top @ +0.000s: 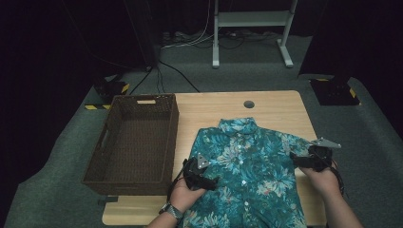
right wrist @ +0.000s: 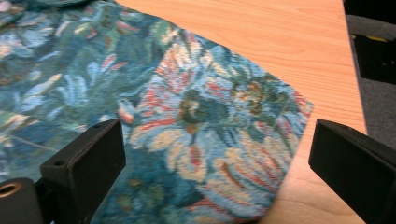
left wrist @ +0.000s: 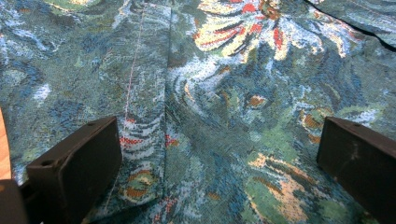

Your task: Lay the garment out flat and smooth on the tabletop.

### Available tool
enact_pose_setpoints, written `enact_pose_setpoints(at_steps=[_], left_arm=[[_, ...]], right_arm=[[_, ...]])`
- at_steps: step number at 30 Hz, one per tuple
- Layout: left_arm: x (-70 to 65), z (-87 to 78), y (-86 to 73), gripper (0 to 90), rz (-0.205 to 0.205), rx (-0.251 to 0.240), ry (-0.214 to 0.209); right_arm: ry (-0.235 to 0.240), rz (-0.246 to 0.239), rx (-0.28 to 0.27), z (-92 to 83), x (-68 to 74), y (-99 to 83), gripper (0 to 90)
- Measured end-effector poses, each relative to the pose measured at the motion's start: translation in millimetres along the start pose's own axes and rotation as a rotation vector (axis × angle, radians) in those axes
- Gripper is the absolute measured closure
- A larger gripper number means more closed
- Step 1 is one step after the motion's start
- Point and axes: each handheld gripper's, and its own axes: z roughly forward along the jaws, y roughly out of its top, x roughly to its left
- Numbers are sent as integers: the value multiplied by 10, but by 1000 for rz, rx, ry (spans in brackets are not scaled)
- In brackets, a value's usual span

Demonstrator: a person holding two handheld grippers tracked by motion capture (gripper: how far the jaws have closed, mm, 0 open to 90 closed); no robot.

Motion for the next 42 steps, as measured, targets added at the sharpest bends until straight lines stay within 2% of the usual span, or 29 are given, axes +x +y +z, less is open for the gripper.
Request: enact_pose_setpoints(at_steps=[10, 15, 17, 25, 29, 32, 35, 39, 42], left_arm=[[-3, -1, -4, 0, -3, -3, 1], [-5, 0, -5, 0, -5, -4, 2], [-7, 0, -6, 0, -7, -5, 1], [-6, -1, -7, 0, -6, -6, 0], [-7, -1, -8, 0, -6, -6, 1], [-7, -1, -8, 0, -6, -6, 1], [-7, -1, -8, 0, -6, -6, 1], [-6, -1, -8, 0, -5, -6, 1], [-8, -1, -8, 0, -7, -6, 1]], right_arm=[[-22, 22, 23, 88, -196, 62, 100], [-4, 61, 33, 145, -272, 56, 190], [3, 67, 44, 163, -294, 49, 253], [-14, 85, 57, 150, -359, 50, 424], [-39, 78, 70, 144, -382, 43, 518], [-34, 102, 73, 151, -406, 27, 586], [-38, 105, 74, 157, -413, 22, 628], [-35, 97, 75, 167, -381, 29, 655], [-36, 81, 74, 176, -317, 34, 724]])
